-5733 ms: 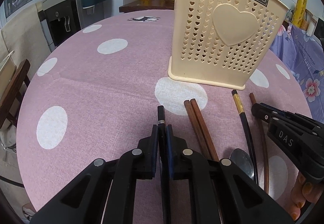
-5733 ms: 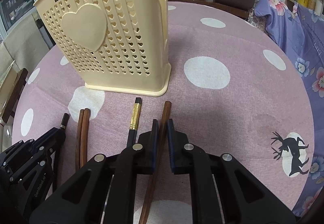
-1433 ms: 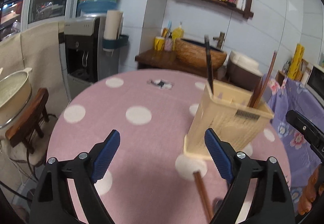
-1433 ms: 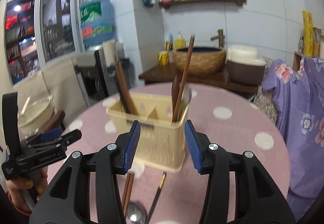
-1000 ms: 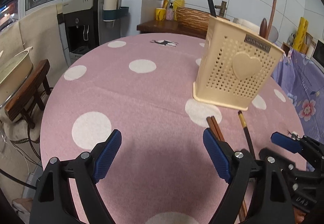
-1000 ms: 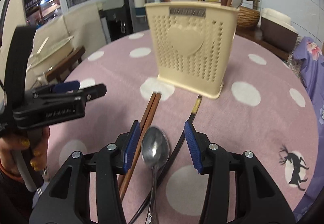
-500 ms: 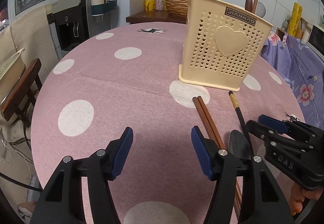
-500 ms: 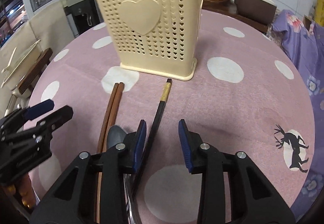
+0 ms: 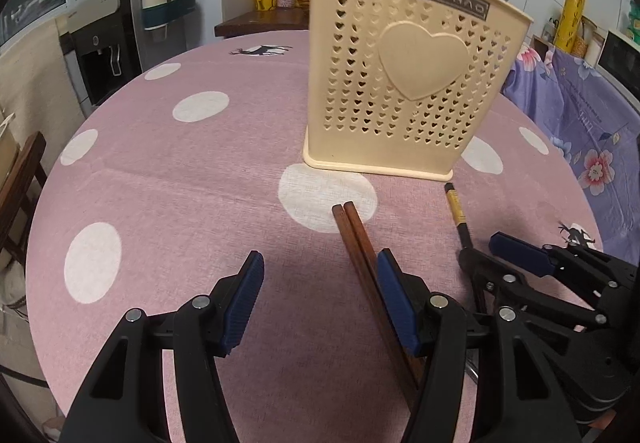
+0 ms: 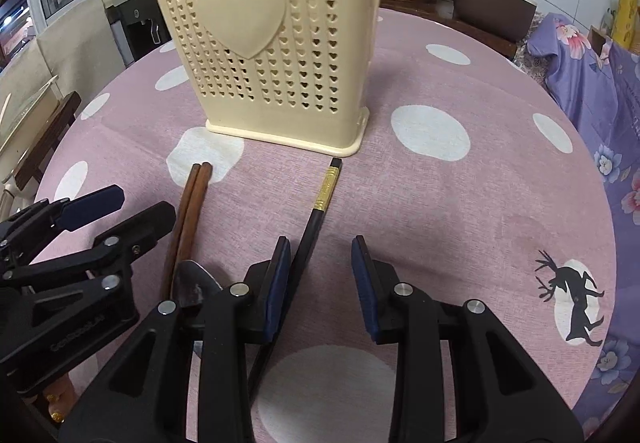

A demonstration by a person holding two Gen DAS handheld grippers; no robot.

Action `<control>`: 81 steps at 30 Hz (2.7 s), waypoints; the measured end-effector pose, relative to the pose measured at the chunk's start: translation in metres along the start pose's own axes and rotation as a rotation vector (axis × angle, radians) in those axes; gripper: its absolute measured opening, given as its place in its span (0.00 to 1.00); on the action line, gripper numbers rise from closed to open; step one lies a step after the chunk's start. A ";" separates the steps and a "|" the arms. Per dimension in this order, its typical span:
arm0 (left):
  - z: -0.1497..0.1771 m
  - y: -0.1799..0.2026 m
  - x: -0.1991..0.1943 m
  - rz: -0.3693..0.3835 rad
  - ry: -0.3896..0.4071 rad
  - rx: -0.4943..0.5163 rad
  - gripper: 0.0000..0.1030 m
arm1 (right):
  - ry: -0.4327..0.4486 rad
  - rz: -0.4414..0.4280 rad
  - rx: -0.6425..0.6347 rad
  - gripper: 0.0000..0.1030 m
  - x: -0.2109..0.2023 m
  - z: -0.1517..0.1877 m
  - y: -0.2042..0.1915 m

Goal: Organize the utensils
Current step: 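Grasp a brown chopstick with the left tool while the right tool grasps the gold-tipped black chopstick, then lift both chopsticks and carry them over the holder with both tools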

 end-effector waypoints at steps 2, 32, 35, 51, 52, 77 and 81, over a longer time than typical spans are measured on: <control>0.000 0.001 0.003 -0.005 -0.010 0.004 0.55 | -0.003 -0.006 0.014 0.32 0.000 0.001 0.006; -0.001 -0.002 0.009 -0.070 -0.047 0.042 0.24 | -0.024 -0.015 0.063 0.28 0.005 -0.014 0.018; -0.003 -0.004 0.009 -0.062 -0.053 0.026 0.24 | -0.034 -0.032 0.096 0.28 0.007 -0.018 0.021; -0.005 0.004 0.011 -0.053 -0.035 -0.024 0.11 | -0.004 -0.006 0.202 0.10 0.016 -0.033 0.022; -0.005 0.003 0.011 -0.047 -0.035 -0.026 0.11 | -0.003 -0.020 0.214 0.10 0.016 -0.033 0.024; -0.038 -0.028 -0.058 0.067 0.161 -0.111 0.08 | 0.265 -0.155 0.269 0.08 -0.075 -0.039 0.064; -0.043 -0.030 -0.083 0.069 0.230 -0.104 0.08 | 0.333 -0.152 0.231 0.08 -0.106 -0.041 0.064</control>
Point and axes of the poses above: each gripper's, at about its wrist camera, not at the fingertips, and x roughly the way its jaws point, y to its right, z to its underside, the point moved 2 cm from there along x, roughly the way its jaws point, and after that the axes turned 11 degrees about -y, right-handed, at the moved point
